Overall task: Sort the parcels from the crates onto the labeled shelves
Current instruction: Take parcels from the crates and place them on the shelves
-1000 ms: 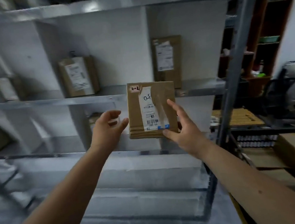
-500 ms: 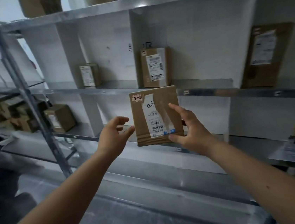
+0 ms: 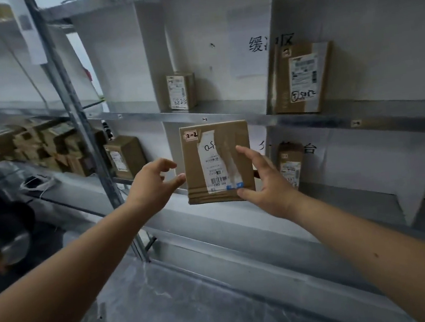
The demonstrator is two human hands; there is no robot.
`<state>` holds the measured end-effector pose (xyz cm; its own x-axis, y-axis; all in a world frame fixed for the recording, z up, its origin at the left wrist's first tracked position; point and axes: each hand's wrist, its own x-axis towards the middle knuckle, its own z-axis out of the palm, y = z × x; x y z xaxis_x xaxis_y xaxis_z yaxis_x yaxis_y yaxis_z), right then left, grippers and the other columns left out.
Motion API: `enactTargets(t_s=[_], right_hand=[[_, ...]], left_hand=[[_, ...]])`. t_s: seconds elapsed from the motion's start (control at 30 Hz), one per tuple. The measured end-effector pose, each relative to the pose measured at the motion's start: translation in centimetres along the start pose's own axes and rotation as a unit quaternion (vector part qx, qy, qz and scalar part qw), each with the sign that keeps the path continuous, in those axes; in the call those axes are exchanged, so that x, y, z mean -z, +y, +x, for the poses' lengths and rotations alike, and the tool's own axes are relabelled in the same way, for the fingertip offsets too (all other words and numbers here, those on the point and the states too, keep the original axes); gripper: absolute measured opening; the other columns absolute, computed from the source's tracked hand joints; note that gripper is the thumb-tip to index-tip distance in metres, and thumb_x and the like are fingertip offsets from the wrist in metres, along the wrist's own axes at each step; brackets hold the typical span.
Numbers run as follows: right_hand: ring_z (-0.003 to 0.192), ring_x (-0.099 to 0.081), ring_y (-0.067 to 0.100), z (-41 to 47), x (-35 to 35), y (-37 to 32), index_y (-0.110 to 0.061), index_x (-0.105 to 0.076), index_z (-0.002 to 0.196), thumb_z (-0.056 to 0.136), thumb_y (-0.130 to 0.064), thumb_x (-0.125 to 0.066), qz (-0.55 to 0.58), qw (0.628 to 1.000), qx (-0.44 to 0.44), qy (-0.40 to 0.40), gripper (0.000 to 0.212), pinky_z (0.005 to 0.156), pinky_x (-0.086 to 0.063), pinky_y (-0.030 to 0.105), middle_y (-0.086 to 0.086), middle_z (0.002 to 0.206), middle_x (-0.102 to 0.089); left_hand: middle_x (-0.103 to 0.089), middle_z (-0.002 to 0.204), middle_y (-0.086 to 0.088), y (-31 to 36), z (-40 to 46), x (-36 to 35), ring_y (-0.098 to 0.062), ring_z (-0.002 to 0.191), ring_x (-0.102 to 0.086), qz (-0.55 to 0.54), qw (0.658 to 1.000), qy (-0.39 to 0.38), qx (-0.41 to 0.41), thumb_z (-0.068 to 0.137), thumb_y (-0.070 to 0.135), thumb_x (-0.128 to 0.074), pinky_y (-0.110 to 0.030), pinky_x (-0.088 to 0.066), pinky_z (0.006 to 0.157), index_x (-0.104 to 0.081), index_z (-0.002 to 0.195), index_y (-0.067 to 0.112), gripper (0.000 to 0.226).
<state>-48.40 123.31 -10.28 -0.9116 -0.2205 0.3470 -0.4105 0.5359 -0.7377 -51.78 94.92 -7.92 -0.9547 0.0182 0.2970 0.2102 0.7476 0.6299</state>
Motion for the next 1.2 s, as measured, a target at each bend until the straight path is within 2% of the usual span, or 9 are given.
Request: enactTargets(t_s=[0.07,0.17,0.33,0.53,0.67,0.8,1.0,1.13,1.2], right_hand=[[0.132,-0.033,0.004,1.9,-1.3,0.2,-0.055,-0.023,0.156,0.093,-0.022,-0.078,-0.02,1.0,-0.006,-0.008,0.09,0.101,-0.037,0.011,-0.009,0.159,-0.027],[0.129,-0.037,0.004,5.0,-3.1,0.9,-0.051,-0.024,0.157,0.091,-0.022,-0.08,-0.022,1.0,-0.007,-0.005,0.091,0.101,-0.042,0.013,-0.006,0.157,-0.029],[0.127,-0.04,0.006,10.5,-6.1,4.0,-0.05,-0.028,0.154,0.09,-0.02,-0.082,-0.025,1.0,-0.007,-0.009,0.089,0.078,-0.04,-0.007,-0.004,0.153,-0.032],[0.134,-0.035,0.004,16.2,-9.3,10.4,-0.053,-0.03,0.15,0.1,-0.014,-0.069,0.001,0.999,-0.042,-0.008,0.074,0.101,-0.045,0.011,-0.009,0.155,-0.031],[0.137,-0.038,0.009,18.8,-11.8,14.5,-0.058,-0.031,0.145,0.096,-0.014,-0.074,0.0,0.997,-0.074,-0.02,0.078,0.092,-0.053,0.016,-0.009,0.155,-0.031],[0.132,-0.045,0.01,20.5,-14.3,17.0,-0.053,-0.036,0.147,0.092,-0.014,-0.078,0.008,0.994,-0.106,0.004,0.079,0.099,-0.059,0.038,-0.008,0.146,-0.034],[0.123,-0.046,0.008,23.0,-18.4,19.5,-0.065,-0.024,0.15,0.09,-0.009,-0.078,-0.007,0.989,-0.143,0.033,0.099,0.105,-0.055,0.034,-0.01,0.148,-0.025],[0.122,-0.053,0.025,24.0,-21.5,20.6,-0.065,-0.015,0.153,0.089,-0.004,-0.077,-0.089,0.981,-0.165,0.047,0.108,0.102,-0.056,0.041,-0.009,0.158,-0.011],[0.123,-0.056,0.03,24.3,-22.8,20.9,-0.064,-0.009,0.154,0.087,-0.002,-0.077,-0.134,0.974,-0.172,0.054,0.114,0.098,-0.055,0.033,-0.008,0.161,-0.003]], left_hand=[[-0.067,0.132,0.001,-1.5,1.5,0.3,-0.016,0.113,-0.065,0.009,1.0,-0.003,0.007,0.094,0.039,-0.074,-0.044,-0.056,0.098,-0.064,0.131,0.024,0.041],[-0.07,0.13,0.0,-3.6,4.5,0.4,-0.017,0.114,-0.066,0.02,1.0,-0.011,0.014,0.094,0.038,-0.074,-0.047,-0.057,0.1,-0.067,0.128,0.023,0.038],[-0.069,0.131,0.001,-7.3,10.2,-0.6,-0.019,0.114,-0.066,0.059,0.998,-0.035,0.015,0.092,0.043,-0.075,-0.048,-0.057,0.099,-0.068,0.127,0.023,0.041],[-0.067,0.133,0.001,-11.6,17.3,-4.6,-0.018,0.115,-0.064,0.123,0.989,-0.083,0.008,0.095,0.045,-0.072,-0.037,-0.053,0.096,-0.067,0.13,0.023,0.042],[-0.065,0.135,0.0,-14.7,21.2,-7.6,-0.021,0.117,-0.064,0.152,0.98,-0.129,0.021,0.094,0.048,-0.073,-0.041,-0.056,0.096,-0.065,0.132,0.025,0.045],[-0.067,0.132,0.0,-17.3,24.6,-10.0,-0.021,0.113,-0.065,0.153,0.978,-0.144,0.021,0.093,0.049,-0.073,-0.038,-0.054,0.091,-0.066,0.13,0.025,0.045],[-0.07,0.124,0.003,-21.9,28.8,-13.4,-0.019,0.104,-0.067,0.122,0.98,-0.158,0.007,0.094,0.048,-0.073,-0.039,-0.058,0.091,-0.067,0.127,0.029,0.039],[-0.072,0.121,0.006,-24.8,30.9,-15.4,-0.018,0.102,-0.068,0.112,0.977,-0.182,-0.019,0.093,0.048,-0.074,-0.038,-0.058,0.087,-0.067,0.127,0.031,0.039],[-0.072,0.12,0.007,-26.0,31.6,-16.3,-0.019,0.102,-0.069,0.112,0.974,-0.194,-0.039,0.093,0.051,-0.073,-0.036,-0.058,0.084,-0.066,0.128,0.031,0.041]])
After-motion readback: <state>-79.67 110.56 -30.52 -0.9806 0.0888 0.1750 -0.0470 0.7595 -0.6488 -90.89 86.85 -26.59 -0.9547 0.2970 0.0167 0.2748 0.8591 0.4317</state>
